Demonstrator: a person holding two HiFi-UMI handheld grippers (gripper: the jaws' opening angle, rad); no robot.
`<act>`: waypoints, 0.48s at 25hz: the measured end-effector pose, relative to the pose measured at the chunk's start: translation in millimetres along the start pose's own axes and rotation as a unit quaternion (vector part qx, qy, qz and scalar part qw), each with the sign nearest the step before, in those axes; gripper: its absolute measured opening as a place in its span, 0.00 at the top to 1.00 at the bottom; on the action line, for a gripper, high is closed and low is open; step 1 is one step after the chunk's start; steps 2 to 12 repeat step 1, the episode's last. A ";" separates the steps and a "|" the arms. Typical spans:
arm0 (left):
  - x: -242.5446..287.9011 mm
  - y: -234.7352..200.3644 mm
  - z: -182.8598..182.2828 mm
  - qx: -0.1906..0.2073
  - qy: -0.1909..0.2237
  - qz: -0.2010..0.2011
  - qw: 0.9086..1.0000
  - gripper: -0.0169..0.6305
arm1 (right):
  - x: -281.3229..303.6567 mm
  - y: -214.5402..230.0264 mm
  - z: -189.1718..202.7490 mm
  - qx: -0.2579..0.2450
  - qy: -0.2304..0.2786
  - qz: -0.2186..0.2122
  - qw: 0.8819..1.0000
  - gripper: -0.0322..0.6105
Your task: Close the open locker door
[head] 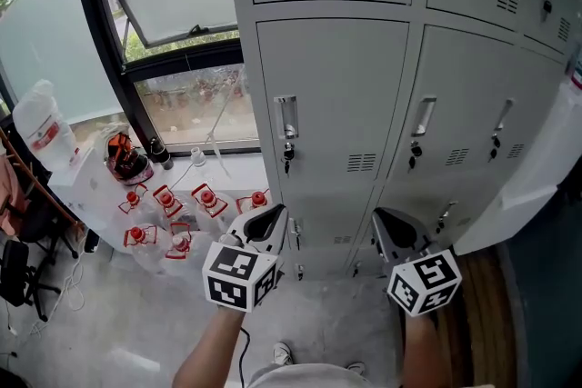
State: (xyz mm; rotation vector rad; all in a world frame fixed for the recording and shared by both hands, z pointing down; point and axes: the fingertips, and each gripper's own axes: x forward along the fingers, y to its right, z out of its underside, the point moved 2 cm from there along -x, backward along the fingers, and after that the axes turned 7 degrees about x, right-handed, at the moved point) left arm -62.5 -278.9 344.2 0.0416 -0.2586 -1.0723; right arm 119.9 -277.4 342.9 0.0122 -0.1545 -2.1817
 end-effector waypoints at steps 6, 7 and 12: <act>-1.4 -0.2 0.8 0.001 0.000 0.001 1.000 0.96 | -0.4 -1.3 1.0 0.000 -0.001 0.001 1.000 0.94; -1.4 -0.2 0.8 0.001 0.000 0.001 1.000 0.96 | -0.4 -1.3 1.0 0.000 -0.001 0.001 1.000 0.94; -1.4 -0.2 0.8 0.001 0.000 0.001 1.000 0.96 | -0.4 -1.3 1.0 0.000 -0.001 0.001 1.000 0.94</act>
